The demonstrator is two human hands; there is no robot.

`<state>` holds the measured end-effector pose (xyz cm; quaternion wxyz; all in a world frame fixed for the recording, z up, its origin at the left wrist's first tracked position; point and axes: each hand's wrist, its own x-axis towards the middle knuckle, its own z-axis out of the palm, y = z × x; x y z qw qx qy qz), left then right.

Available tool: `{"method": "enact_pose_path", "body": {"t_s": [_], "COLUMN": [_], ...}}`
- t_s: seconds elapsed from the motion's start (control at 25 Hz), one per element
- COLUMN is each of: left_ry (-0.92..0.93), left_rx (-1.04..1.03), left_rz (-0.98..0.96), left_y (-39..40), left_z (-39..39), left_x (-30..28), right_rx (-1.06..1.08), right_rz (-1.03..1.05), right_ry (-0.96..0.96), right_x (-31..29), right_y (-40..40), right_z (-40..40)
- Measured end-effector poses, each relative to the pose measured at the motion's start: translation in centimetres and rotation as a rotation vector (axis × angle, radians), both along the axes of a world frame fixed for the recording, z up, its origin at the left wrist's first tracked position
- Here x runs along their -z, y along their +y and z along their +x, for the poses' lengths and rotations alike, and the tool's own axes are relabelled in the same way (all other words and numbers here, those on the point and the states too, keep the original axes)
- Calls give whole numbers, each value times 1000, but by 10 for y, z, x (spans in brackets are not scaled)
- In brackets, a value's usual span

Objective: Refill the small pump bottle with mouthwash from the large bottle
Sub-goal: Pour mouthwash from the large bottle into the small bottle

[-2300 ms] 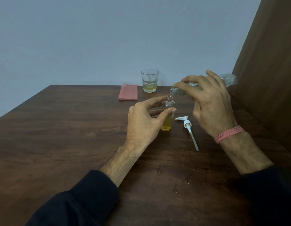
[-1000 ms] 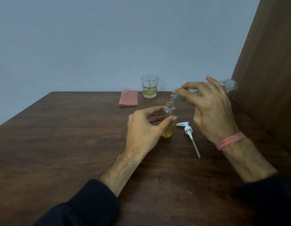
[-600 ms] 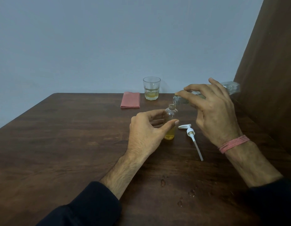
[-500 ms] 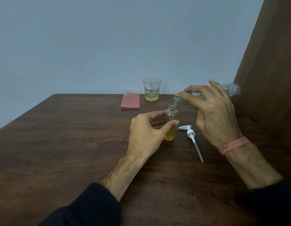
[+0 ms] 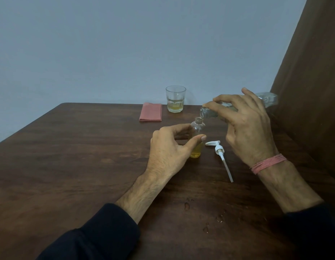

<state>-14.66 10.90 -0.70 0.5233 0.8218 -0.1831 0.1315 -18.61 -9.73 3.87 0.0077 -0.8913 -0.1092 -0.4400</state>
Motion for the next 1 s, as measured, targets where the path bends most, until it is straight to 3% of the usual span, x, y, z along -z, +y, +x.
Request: {"method": "enact_pose_path", "body": {"t_s": [1.0], "left_ry": [-80], "left_rx": [-86], "left_rz": [92], "left_y": [1], "left_z": [4], "left_x": [8], "right_rx": [7], "right_rz": [-5], "right_ry": [0], "right_x": [-1], "right_y": [1], "right_z": [-1]}}
